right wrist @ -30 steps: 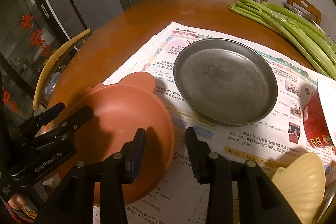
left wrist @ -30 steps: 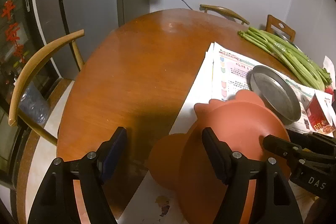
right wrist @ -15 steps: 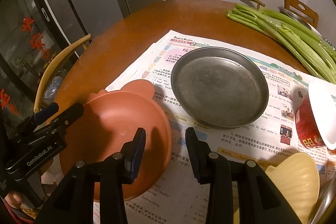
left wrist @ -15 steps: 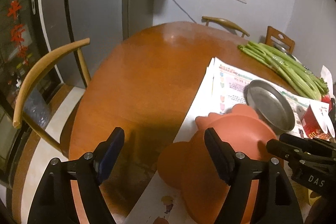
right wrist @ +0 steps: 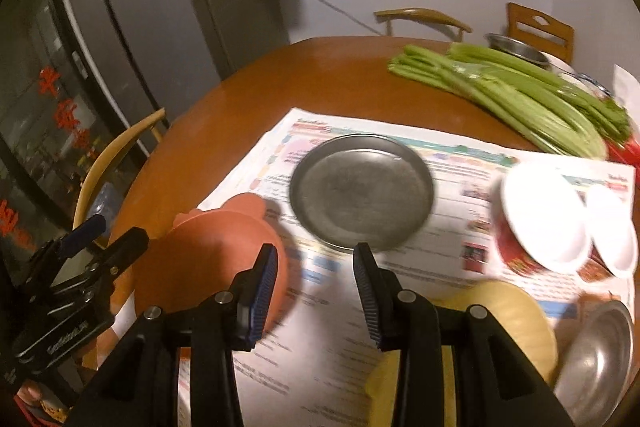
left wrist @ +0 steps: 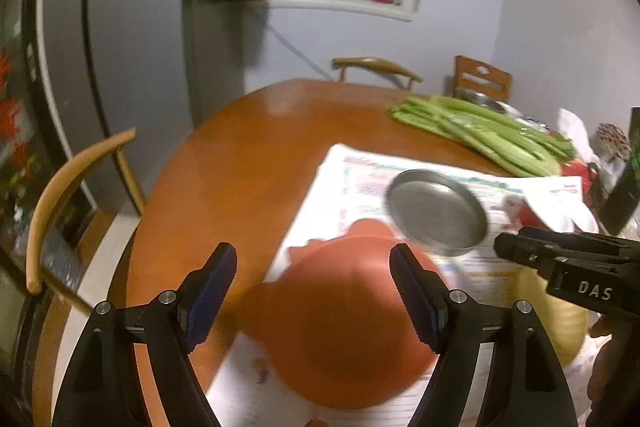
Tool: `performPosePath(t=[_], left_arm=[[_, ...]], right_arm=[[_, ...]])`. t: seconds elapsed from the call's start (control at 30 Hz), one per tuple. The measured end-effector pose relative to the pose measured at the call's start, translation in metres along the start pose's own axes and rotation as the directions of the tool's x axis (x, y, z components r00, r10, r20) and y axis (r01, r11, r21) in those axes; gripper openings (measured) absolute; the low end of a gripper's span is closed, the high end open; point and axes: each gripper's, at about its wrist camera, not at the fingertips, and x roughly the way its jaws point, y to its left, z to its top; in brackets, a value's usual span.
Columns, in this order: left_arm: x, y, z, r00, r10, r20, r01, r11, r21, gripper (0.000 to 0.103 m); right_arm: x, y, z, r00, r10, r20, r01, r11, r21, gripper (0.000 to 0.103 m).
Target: Organize plates and bowls
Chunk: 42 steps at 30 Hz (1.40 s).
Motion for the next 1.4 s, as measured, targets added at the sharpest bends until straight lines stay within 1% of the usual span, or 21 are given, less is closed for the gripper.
performPosePath(t=[0.1,0.23,0.33,0.47,0.6,0.7,0.9,1.07,1.13,1.2,1.3,1.4], left_arm=[[-0.005,-0.019,0.001,0.999,-0.047,-0.001,0.047,0.999,0.023,0.080],[-0.001,-0.041,-0.002,0.992,-0.117,-0.044,0.118,0.993,0.021,0.080],[0.004,-0.058,-0.009,0.986,-0.152,-0.075,0.154,0.988,0.030,0.080],[0.010,-0.082,-0.017,0.982,-0.159,-0.104,0.167,0.984,0.065,0.080],[0.015,-0.104,-0.027,0.975,-0.180,-0.132,0.193,0.977,0.096,0.080],[0.018,-0.113,-0.032,0.973,-0.176,-0.147,0.192,0.976,0.102,0.080],[0.025,-0.128,-0.045,0.965,-0.187,-0.187,0.208,0.973,0.100,0.080],[0.028,-0.139,-0.052,0.966,-0.176,-0.190,0.202,0.971,0.125,0.080],[0.030,-0.140,-0.054,0.966,-0.175,-0.192,0.201,0.972,0.123,0.080],[0.034,-0.138,-0.053,0.969,-0.162,-0.186,0.185,0.977,0.111,0.080],[0.044,-0.135,-0.052,0.965,-0.154,-0.212,0.178,0.979,0.101,0.080],[0.049,-0.136,-0.052,0.962,-0.158,-0.224,0.184,0.978,0.097,0.080]], right_arm=[[-0.015,-0.015,-0.006,1.000,-0.015,0.007,0.015,0.999,0.029,0.039],[-0.035,-0.040,-0.017,0.999,-0.051,0.015,0.050,0.996,0.077,0.039],[-0.048,-0.054,-0.029,0.998,-0.067,0.019,0.065,0.993,0.103,0.039],[-0.059,-0.077,-0.049,0.996,-0.093,-0.007,0.093,0.987,0.134,0.039],[-0.068,-0.095,-0.071,0.996,-0.082,-0.045,0.088,0.982,0.169,0.039],[-0.073,-0.103,-0.084,0.995,-0.075,-0.061,0.085,0.979,0.186,0.039],[-0.074,-0.114,-0.103,0.995,-0.059,-0.086,0.077,0.974,0.212,0.039],[-0.073,-0.113,-0.113,0.994,-0.047,-0.100,0.068,0.976,0.209,0.039],[-0.072,-0.113,-0.116,0.993,-0.051,-0.106,0.073,0.975,0.209,0.039],[-0.071,-0.115,-0.117,0.993,-0.050,-0.108,0.072,0.974,0.214,0.039],[-0.069,-0.120,-0.117,0.992,-0.059,-0.112,0.083,0.971,0.226,0.039],[-0.070,-0.124,-0.117,0.993,-0.044,-0.108,0.069,0.968,0.241,0.039]])
